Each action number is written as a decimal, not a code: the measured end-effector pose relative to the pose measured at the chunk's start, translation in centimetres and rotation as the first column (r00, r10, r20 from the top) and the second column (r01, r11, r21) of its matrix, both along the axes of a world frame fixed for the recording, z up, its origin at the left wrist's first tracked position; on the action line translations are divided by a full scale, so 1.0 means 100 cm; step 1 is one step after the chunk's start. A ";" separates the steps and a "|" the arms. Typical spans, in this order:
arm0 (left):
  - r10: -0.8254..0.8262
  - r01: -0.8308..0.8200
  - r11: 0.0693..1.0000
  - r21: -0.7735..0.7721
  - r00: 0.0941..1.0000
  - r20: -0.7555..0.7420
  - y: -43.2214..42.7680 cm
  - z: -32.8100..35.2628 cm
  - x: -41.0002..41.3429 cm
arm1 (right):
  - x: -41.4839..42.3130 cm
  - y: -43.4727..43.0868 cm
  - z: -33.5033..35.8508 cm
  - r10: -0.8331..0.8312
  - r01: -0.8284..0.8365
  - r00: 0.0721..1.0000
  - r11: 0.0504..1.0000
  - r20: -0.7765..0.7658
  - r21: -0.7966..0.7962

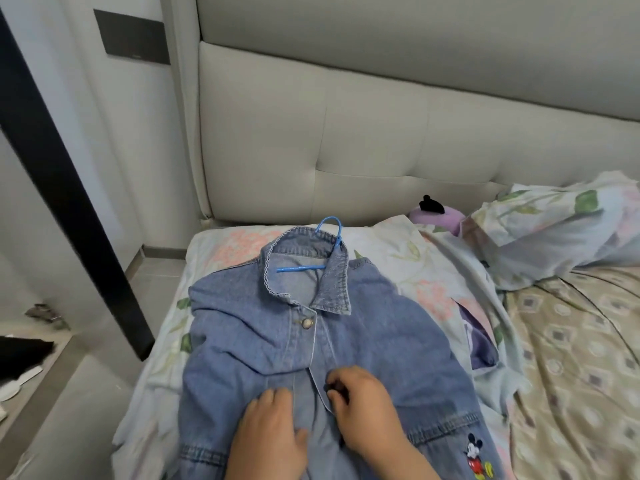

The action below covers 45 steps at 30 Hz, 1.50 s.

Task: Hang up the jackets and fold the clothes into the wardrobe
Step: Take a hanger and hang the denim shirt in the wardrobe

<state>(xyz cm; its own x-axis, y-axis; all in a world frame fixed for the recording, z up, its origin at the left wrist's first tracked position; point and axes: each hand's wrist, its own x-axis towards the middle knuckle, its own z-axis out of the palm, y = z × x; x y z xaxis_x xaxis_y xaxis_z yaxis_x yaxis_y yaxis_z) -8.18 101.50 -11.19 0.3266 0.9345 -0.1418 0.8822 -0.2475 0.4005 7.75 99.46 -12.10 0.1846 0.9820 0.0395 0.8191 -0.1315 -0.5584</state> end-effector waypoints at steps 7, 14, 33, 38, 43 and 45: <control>0.192 -0.184 0.981 -0.057 0.939 0.287 -0.028 0.007 -0.017 | -0.017 -0.012 0.015 -0.153 0.178 0.946 0.982 -0.286 0.062; 0.168 -0.145 0.985 -0.097 0.941 0.295 -0.052 0.019 -0.018 | -0.029 -0.026 0.002 -0.264 0.244 0.666 0.961 -0.697 -0.130; 0.218 -0.229 0.966 0.123 0.971 0.094 0.013 0.010 0.009 | -0.027 -0.020 -0.003 -0.365 0.229 0.409 0.928 -0.836 -0.293; 0.236 -0.236 0.968 0.086 0.972 0.005 0.032 0.006 0.007 | -0.026 -0.016 -0.005 -0.389 0.252 0.376 0.916 -0.841 -0.311; 0.171 -0.174 0.984 0.039 0.982 0.079 0.022 0.009 0.000 | -0.024 -0.018 -0.002 -0.369 0.237 0.346 0.924 -0.863 -0.300; 0.149 -0.170 0.979 0.111 0.974 0.172 0.005 0.004 -0.001 | -0.023 -0.018 0.000 -0.355 0.226 0.342 0.930 -0.870 -0.290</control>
<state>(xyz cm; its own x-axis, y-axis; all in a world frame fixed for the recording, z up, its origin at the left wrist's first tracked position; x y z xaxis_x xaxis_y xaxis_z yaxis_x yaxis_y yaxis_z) -8.30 102.04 -10.78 0.1810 0.9833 0.0206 0.8403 -0.1655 0.5163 5.42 97.66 -12.12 0.3215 0.8437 -0.4298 -0.2587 -0.3583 -0.8970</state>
